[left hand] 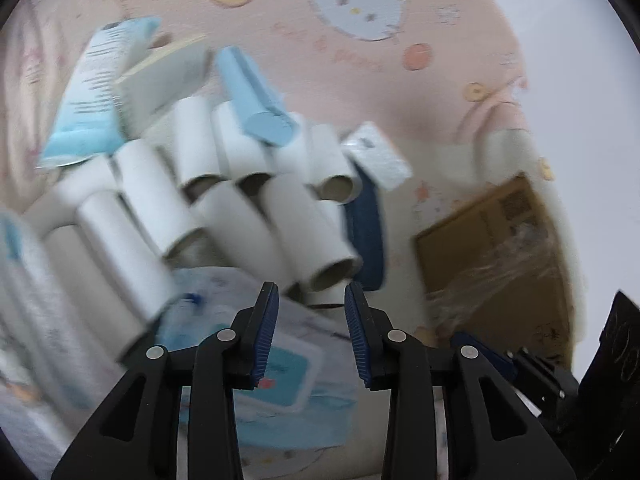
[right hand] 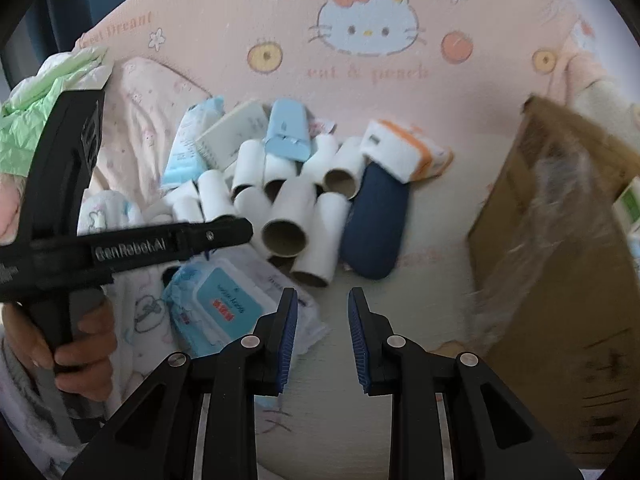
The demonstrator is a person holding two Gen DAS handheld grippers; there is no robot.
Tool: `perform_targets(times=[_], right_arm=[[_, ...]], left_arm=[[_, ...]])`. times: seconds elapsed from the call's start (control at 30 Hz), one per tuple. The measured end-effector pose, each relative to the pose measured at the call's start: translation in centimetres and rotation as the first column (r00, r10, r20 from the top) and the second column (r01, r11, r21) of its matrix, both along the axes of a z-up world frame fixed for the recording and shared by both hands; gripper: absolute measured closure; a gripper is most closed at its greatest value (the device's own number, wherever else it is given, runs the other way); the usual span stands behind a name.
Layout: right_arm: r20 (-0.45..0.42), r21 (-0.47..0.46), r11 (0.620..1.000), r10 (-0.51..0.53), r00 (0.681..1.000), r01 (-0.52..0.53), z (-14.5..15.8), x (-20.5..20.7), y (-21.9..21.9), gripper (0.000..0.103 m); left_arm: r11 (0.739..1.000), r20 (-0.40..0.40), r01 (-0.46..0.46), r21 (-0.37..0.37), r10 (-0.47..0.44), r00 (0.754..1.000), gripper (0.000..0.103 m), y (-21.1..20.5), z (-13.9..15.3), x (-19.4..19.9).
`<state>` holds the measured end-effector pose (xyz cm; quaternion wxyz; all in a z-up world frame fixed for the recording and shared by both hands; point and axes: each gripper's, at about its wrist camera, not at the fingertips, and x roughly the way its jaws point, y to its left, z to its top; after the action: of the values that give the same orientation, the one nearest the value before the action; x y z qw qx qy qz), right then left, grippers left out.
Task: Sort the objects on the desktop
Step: 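Move the open right gripper back toward the baby wipes pack, then grasp the blue-and-white baby wipes pack with the right gripper and lift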
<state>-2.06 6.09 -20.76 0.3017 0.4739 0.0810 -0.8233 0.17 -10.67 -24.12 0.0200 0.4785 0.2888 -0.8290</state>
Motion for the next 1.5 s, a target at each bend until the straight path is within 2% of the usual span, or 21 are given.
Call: perform_targets(times=[0.07,0.13,0.23,0.33,0.4,0.5,0.63,0.77,1.0,1.17,1.3,1.43,1.5], right_arm=[[0.046,-0.027,1.0,-0.013,0.999,0.015,-0.9,-0.2,-0.2,0.059],[0.085,-0.056,0.998,-0.016,0.996,0.021,-1.9,-0.1,-0.3,0.051],[0.13,-0.097,0.995,0.016,0.991,-0.004,-2.8,0.3,-0.7,0.051],[0.161,-0.06,0.998,0.022,0.987,-0.012,-4.1,0.6,-1.5,0.05],[0.189,-0.053,0.999,0.013,0.982,-0.003,-4.9,0.5,-1.7,0.05],[0.252,-0.081,0.996,-0.019,0.968,0.04,-6.2,0.1,-1.4,0.05],[0.323,-0.095,0.991,-0.058,0.945,0.093,-7.6,-0.6,-1.1,0.05],[0.339,-0.084,0.99,-0.082,0.937,0.117,-8.4,-0.8,-0.8,0.05],[0.388,-0.072,0.99,-0.086,0.918,0.123,-9.8,-1.0,-0.7,0.05],[0.405,-0.087,0.982,-0.117,0.907,0.165,-10.0,-1.6,0.2,0.05],[0.424,-0.096,0.974,-0.147,0.894,0.205,-10.1,-2.1,1.0,0.05],[0.445,-0.092,0.974,-0.146,0.883,0.208,-10.4,-2.0,1.2,0.051],[0.449,-0.042,0.98,-0.153,0.88,0.192,-10.7,-1.7,0.9,0.053]], left_arm=[[1.0,0.025,-0.009,-0.025,0.009,1.0,0.054,-0.9,0.0,0.0],[0.998,0.069,-0.048,-0.035,0.05,0.996,0.051,-2.1,-0.3,0.0],[0.995,0.083,-0.083,-0.05,0.087,0.993,0.05,-3.7,-0.4,0.3],[0.997,0.125,-0.072,-0.029,0.075,0.989,0.05,-4.6,-1.1,0.1],[0.998,0.152,-0.045,-0.039,0.051,0.987,0.05,-4.6,-1.5,-0.1],[0.993,0.183,0.035,-0.11,-0.015,0.983,0.05,-3.3,-1.7,-0.6],[0.989,0.232,0.074,-0.128,-0.043,0.972,0.05,-2.6,-2.7,-1.2],[0.993,0.22,0.105,-0.057,-0.09,0.971,0.05,-2.7,-3.5,-1.6],[0.993,0.194,0.116,0.001,-0.114,0.974,0.05,-3.1,-3.7,-1.6],[0.989,0.173,0.133,0.066,-0.143,0.975,0.05,-2.7,-4.1,-2.1],[0.983,0.167,0.172,0.068,-0.181,0.969,0.05,-1.4,-4.6,-2.7],[0.973,0.177,0.229,0.017,-0.228,0.957,0.05,0.0,-4.5,-3.0],[0.97,0.175,0.242,0.02,-0.242,0.954,0.05,0.2,-4.5,-3.1]])
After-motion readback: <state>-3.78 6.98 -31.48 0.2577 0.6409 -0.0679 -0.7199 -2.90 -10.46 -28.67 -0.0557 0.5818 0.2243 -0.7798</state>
